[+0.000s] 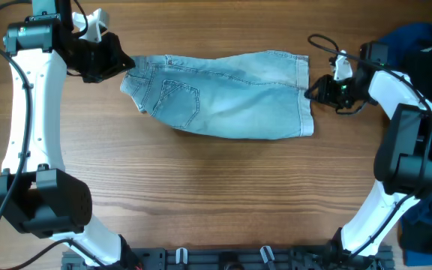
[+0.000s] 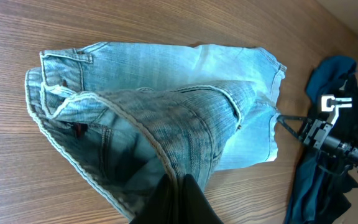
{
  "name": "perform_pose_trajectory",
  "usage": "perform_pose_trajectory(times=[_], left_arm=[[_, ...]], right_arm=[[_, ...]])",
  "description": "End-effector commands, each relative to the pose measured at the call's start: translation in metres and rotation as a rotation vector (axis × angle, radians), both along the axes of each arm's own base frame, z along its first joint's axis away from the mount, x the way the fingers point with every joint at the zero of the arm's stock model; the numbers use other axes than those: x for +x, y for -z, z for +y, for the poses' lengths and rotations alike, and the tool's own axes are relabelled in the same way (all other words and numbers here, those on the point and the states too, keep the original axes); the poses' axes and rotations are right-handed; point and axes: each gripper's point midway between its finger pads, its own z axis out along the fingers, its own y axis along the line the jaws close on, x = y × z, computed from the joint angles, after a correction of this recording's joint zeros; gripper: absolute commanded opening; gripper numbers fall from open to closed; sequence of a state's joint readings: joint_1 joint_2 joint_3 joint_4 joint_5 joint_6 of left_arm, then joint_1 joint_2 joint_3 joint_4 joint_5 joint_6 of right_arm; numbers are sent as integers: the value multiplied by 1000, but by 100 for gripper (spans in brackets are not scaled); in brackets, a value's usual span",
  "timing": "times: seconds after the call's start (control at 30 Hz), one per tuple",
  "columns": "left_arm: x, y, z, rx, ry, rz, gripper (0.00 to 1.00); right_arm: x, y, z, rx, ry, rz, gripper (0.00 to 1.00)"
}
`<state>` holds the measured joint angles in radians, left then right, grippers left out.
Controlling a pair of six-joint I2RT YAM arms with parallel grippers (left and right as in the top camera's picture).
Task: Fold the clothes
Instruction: 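Pull the jeans taut between both grippers, left gripper pulling leftward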
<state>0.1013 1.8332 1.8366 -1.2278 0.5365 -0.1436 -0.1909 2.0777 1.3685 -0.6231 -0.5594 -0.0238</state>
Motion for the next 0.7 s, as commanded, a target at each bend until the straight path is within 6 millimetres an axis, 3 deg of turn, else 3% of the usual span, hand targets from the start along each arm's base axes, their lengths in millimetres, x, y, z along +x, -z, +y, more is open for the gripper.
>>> perform_pose_trajectory(times=[0.0,0.53,0.63,0.67], left_arm=[[2,-7,1,3,-1,-26,7],[3,-6,3,16,-6,-25,8],[5,-2,13,76,-29,-26,15],[8,2,23,129,-49,-29,32]], right_arm=[[10,-12,16,111,-32,-57,39],[1,1,13,83,-23,-25,40],[2,1,13,83,-22,-27,35],[2,1,13,83,-23,-27,31]])
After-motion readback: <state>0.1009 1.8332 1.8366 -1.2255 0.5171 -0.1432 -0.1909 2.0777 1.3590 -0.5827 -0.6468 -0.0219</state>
